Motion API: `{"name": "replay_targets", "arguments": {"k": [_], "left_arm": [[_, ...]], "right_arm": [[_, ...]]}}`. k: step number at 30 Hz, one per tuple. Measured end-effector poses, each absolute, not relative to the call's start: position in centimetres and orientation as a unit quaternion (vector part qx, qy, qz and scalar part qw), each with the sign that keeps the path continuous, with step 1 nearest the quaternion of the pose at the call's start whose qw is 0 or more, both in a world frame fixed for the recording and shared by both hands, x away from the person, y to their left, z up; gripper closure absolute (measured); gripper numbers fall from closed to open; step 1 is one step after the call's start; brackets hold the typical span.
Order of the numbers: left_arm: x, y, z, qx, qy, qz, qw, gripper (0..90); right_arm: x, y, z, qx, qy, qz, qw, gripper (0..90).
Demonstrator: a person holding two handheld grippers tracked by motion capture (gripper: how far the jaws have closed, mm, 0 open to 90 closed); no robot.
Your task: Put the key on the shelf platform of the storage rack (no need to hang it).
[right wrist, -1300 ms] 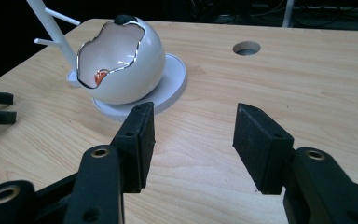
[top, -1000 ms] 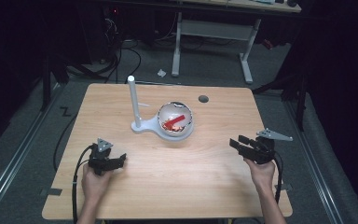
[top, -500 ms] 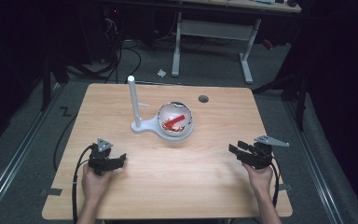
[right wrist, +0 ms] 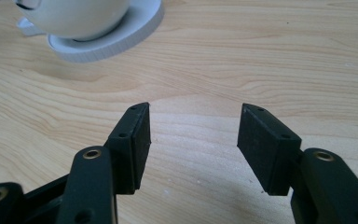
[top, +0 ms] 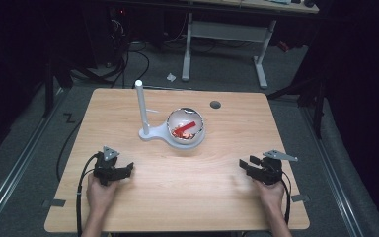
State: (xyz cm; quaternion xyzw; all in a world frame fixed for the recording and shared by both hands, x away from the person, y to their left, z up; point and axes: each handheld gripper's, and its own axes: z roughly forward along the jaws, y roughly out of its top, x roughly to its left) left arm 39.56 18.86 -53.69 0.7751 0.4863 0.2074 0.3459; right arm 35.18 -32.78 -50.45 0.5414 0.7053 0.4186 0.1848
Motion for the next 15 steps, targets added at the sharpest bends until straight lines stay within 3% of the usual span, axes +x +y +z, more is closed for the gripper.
{"name": "replay_targets", "arguments": {"k": [15], "left_arm": [[39.6,18.9,-53.7,0.775,0.486,0.208,0.346,23.3]], "right_arm": [[35.3,-30.9,-52.7,0.528,0.740,0.353,0.221,41.0]]}}
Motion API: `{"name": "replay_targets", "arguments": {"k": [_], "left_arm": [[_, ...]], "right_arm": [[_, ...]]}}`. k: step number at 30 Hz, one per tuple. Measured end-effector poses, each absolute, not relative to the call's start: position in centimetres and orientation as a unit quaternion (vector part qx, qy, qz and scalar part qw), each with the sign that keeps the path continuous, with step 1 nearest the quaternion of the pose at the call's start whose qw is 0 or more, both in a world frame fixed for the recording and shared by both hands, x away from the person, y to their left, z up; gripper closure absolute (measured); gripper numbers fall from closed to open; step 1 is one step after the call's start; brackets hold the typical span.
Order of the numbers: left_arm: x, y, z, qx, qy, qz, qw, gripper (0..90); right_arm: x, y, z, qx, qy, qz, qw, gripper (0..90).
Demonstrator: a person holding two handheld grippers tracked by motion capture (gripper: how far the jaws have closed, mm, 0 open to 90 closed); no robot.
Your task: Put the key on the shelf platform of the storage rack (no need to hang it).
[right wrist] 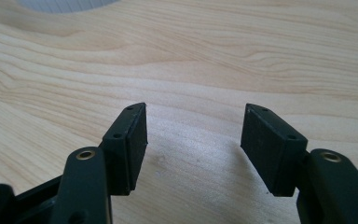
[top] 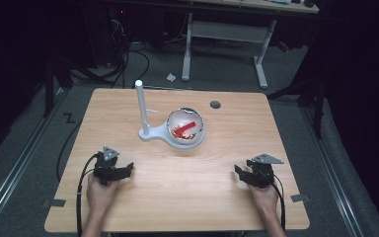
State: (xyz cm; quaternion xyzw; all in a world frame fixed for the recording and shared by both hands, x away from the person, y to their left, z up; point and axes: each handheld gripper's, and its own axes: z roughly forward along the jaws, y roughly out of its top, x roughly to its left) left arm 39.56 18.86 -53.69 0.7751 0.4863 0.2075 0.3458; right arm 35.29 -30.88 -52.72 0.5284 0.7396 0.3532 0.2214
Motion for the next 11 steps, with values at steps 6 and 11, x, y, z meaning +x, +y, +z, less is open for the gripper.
{"name": "replay_targets", "arguments": {"k": [6,11], "left_arm": [[39.55,18.85,-53.68,0.775,0.486,0.207,0.346,23.3],[39.55,18.85,-53.69,0.775,0.486,0.208,0.346,23.3]], "right_arm": [[35.52,-30.40,-53.02,0.527,0.751,0.326,0.229,39.2],[35.50,-30.25,-53.04,0.521,0.756,0.321,0.233,38.6]]}}
